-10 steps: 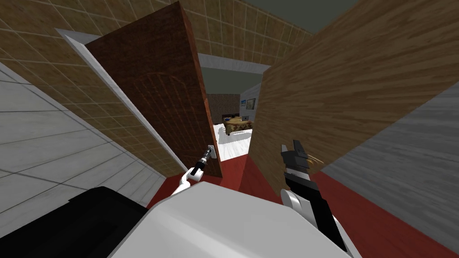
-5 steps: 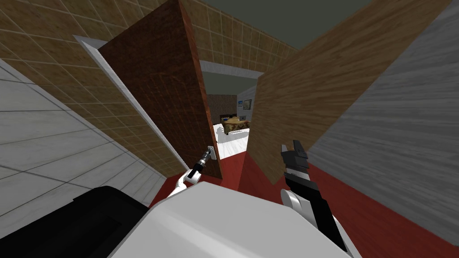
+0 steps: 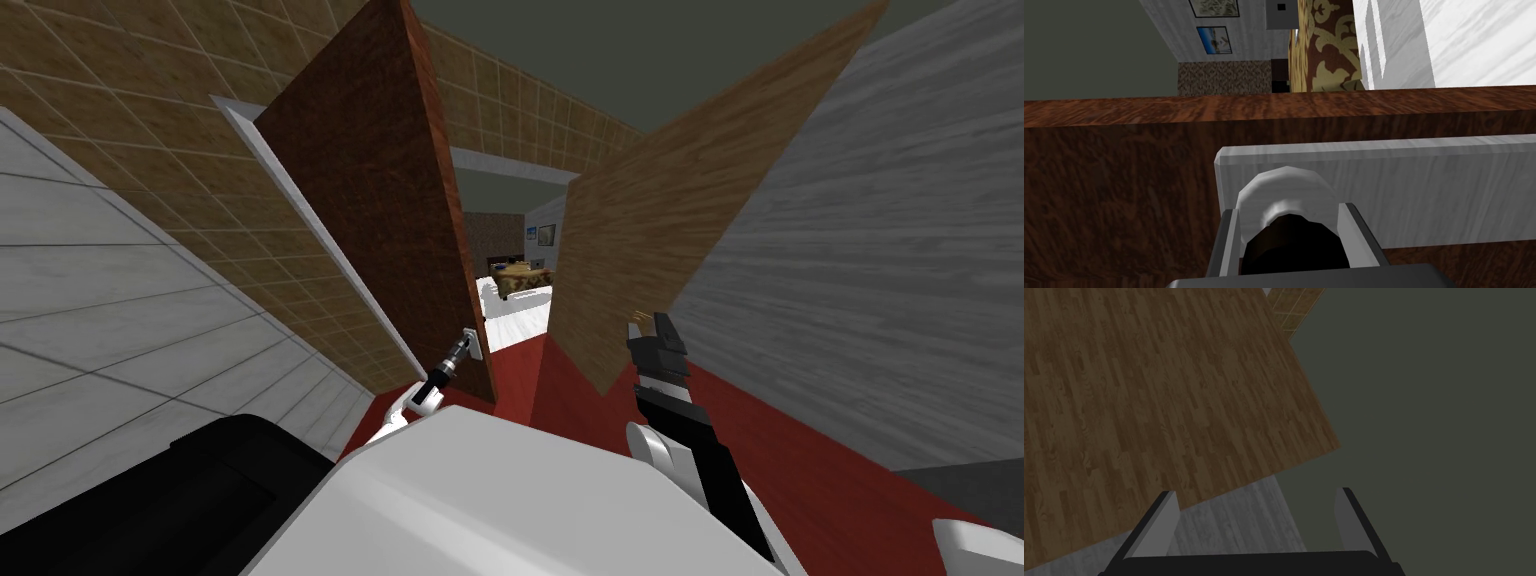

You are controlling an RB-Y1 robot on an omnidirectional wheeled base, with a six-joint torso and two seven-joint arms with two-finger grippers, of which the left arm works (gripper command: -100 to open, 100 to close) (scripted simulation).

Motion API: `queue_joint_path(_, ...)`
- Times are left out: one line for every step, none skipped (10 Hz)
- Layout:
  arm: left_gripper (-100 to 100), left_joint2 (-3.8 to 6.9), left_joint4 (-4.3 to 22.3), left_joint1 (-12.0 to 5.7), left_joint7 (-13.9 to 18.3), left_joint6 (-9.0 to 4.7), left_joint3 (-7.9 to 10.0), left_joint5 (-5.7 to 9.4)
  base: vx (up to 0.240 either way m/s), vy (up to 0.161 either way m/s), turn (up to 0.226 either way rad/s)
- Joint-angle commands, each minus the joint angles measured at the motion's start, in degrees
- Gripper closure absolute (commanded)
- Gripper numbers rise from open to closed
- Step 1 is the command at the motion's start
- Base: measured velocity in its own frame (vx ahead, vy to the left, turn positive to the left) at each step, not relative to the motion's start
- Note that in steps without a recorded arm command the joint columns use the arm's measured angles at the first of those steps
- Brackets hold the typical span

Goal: Pull the door open

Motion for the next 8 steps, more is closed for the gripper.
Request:
queue_joint_path(100,1.09,-0.10,0.73,0.77,-1.20,-0.43,0.01,-0.154,0.057,-0.136)
queue_joint_path(100,1.44,-0.14,0.96,1.01,-1.58,-0.57,0.01,-0.208,0.089,-0.124)
queue_joint_path(100,2.19,-0.21,1.47,1.54,-2.41,-0.87,0.02,-0.215,0.099,-0.124)
queue_joint_path(100,3.02,-0.29,2.02,2.13,-3.33,-1.20,0.03,-0.211,0.111,-0.174)
queue_joint_path(100,3.87,-0.37,2.59,2.73,-4.26,-1.53,0.04,-0.218,0.105,-0.143)
queue_joint_path(100,4.69,-0.45,3.13,3.30,-5.16,-1.85,0.04,-0.215,0.103,-0.135)
queue_joint_path(100,5.43,-0.52,3.63,3.82,-5.97,-2.15,0.05,-0.211,0.092,-0.146)
queue_joint_path(100,6.05,-0.58,4.04,4.26,-6.65,-2.39,0.06,-0.184,0.101,-0.128)
